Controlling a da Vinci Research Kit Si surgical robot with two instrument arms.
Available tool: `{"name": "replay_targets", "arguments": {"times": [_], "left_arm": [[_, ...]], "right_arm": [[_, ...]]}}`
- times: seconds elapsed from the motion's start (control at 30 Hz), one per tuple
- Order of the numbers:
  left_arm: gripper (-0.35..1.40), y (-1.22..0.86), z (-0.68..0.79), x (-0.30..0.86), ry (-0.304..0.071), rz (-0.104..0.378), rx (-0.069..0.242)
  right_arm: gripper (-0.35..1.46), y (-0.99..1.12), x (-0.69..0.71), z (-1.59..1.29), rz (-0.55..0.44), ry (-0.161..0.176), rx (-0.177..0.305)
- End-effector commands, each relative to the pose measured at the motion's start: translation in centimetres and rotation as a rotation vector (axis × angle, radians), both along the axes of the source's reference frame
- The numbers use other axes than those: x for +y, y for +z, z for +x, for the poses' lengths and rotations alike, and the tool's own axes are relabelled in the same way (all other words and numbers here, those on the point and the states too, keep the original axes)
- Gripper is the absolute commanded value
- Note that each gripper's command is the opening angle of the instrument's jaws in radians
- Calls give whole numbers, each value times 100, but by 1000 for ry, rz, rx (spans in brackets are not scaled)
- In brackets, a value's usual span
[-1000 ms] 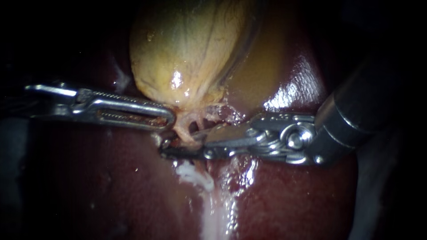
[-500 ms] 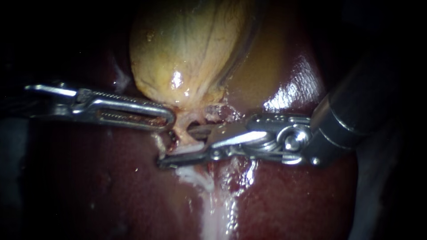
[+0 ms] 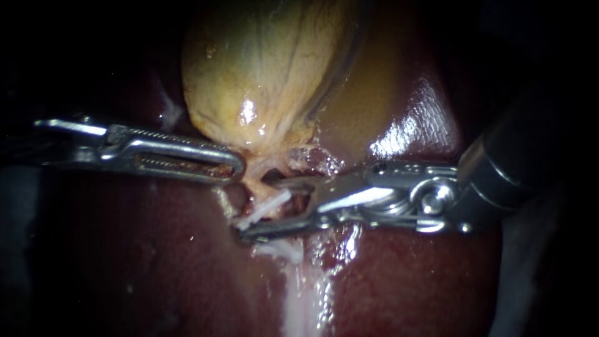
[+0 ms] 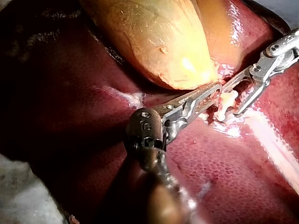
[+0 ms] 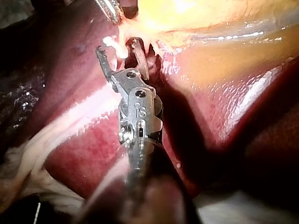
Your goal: Going back third clip left tube
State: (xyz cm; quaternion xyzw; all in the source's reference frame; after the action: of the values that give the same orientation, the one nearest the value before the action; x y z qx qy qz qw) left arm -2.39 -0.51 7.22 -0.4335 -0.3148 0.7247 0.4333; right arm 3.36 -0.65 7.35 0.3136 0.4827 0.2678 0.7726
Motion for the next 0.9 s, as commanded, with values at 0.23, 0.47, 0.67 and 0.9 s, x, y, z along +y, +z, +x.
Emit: {"name": "replay_targets", "arguments": {"times": [0.23,0.47,0.67,0.9], "left_arm": [[-35,0,1,0,-2,-1,1],[-35,0,1,0,-2,-1,1],[-35,1,0,1,-2,-1,2],[-35,7,-4,3,-4,-3,3]], "right_arm": [[50,-19,11,-31,-16,-15,10],[50,-49,21,-70,-69,-31,19],[50,-66,38,-98,-107,-44,26],[50,-69,40,-112,-127,-55,32]]}}
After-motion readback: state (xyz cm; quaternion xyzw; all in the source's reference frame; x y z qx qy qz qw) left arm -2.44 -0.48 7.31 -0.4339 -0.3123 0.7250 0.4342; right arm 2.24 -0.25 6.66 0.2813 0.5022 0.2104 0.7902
